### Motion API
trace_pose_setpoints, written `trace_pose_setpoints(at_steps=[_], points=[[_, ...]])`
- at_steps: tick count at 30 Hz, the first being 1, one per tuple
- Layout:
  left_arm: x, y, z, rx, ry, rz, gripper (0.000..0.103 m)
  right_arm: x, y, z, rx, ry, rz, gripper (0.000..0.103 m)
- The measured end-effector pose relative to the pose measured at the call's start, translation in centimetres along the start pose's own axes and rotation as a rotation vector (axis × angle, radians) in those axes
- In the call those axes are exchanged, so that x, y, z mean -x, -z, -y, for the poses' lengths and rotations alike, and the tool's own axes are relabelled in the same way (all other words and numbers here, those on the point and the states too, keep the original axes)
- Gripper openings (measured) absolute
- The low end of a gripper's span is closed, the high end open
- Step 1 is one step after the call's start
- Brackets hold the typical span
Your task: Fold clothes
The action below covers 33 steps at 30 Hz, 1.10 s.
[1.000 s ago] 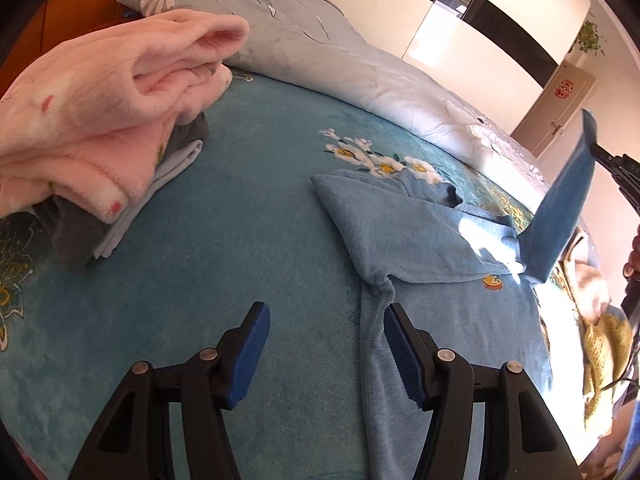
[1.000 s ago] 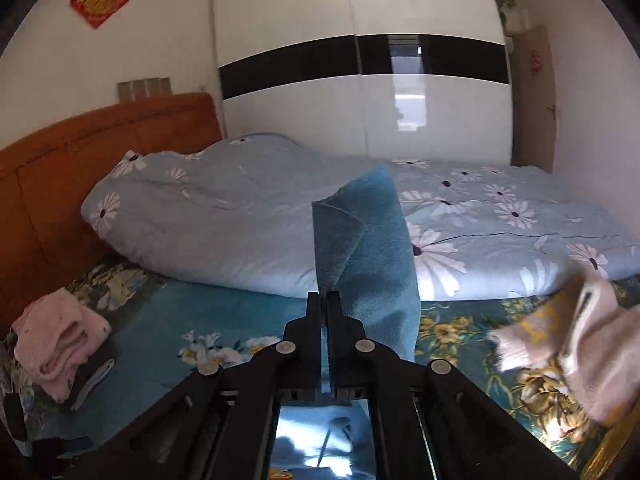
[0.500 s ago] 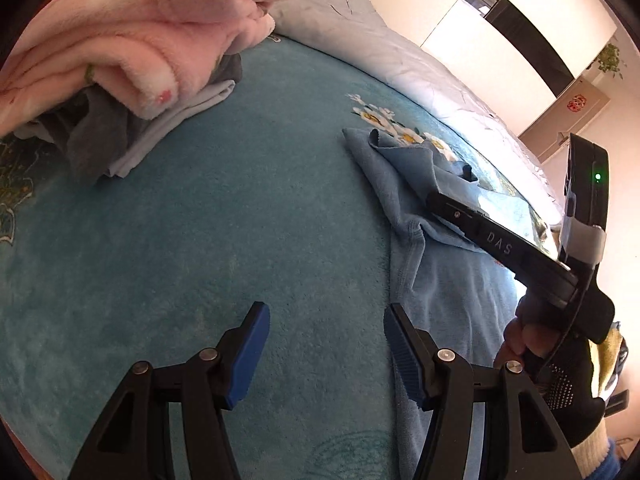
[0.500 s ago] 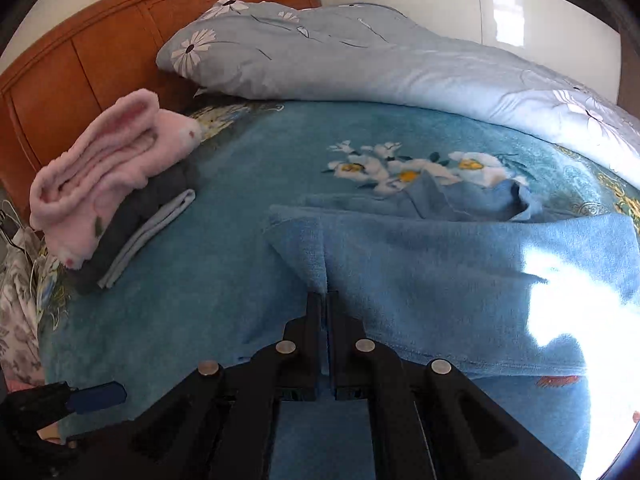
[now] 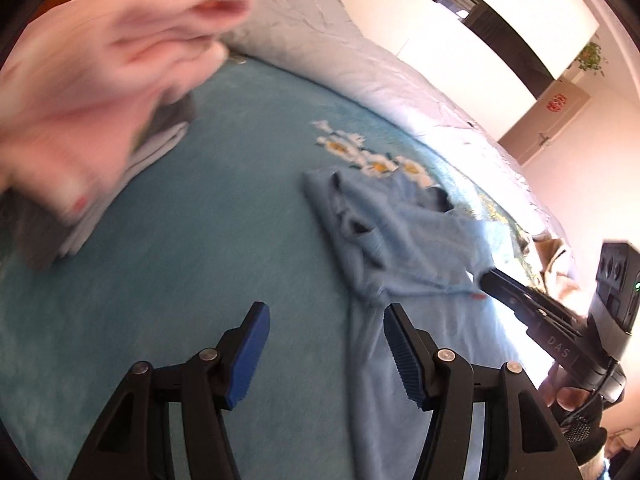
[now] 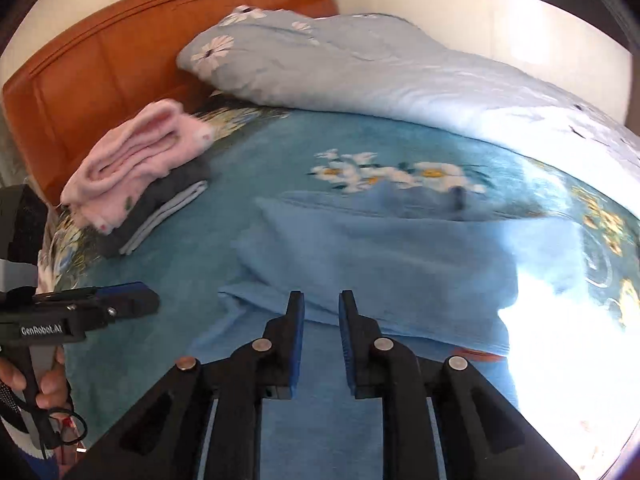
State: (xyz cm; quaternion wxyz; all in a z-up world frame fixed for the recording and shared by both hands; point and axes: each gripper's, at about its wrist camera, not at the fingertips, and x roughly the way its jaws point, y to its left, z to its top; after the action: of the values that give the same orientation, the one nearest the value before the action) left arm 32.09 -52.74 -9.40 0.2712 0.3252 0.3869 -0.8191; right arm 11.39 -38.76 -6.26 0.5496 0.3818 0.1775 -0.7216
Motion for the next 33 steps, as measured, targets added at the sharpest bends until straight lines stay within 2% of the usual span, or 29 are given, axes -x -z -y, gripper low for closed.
trace_pose_setpoints(at_steps=[3,5,9,10,11,13,18,22,25,28,30,32,33], points=[[-2.6,-2.3,0.6,0.02,0.024,-0.012,0.063,2.0,0.7,6.6,-0.195,0.102,0.027,0.02],[-4.2,-3.4,0.7,0.043,0.037,-0.026,0.063,3.3,1.8,9.9,-0.308,0.124,0.044,0.02],[-5.8,-4.1,0.4,0.109,0.086,-0.031,0.061,4.3,3.6,12.6,-0.355,0.163,0.029,0.02],[-6.1,-4.1,0.3,0.125,0.092,-0.028,0.051,4.3,3.9,12.9,-0.358,0.166,0.022,0.02],[-6.2,-4.0,0.5,0.113,0.08,-0.023,0.031,4.3,4.0,13.1,-0.365,0.165,0.019,0.02],[-6.5,-3.9,0.8,0.088,0.058,-0.014,0.006,4.2,4.3,13.5,-0.378,0.161,0.014,0.02],[-5.3,-3.1,-0.2,0.124,0.086,0.032,0.005,3.8,4.6,13.6,-0.39,0.136,0.014,0.02],[-7.5,-2.0,-1.1,0.108,0.027,-0.047,0.004,3.4,5.4,13.7,-0.387,0.144,-0.01,0.02],[-7.2,-2.2,-1.3,0.122,0.052,-0.039,0.004,3.6,5.7,13.9,-0.409,0.135,-0.017,0.02],[-5.1,-2.2,-0.6,0.1,0.094,-0.028,0.006,4.9,5.6,13.7,-0.412,0.126,0.003,0.02],[-3.1,-1.0,-0.2,0.077,0.11,-0.029,0.016,6.6,5.9,13.2,-0.406,0.117,0.023,0.02],[-1.1,1.1,0.1,0.052,0.124,-0.032,0.043,8.3,7.0,12.6,-0.406,0.104,0.036,0.021],[-0.2,2.5,0.2,0.036,0.134,-0.036,0.047,9.1,7.9,12.3,-0.409,0.096,0.039,0.023]])
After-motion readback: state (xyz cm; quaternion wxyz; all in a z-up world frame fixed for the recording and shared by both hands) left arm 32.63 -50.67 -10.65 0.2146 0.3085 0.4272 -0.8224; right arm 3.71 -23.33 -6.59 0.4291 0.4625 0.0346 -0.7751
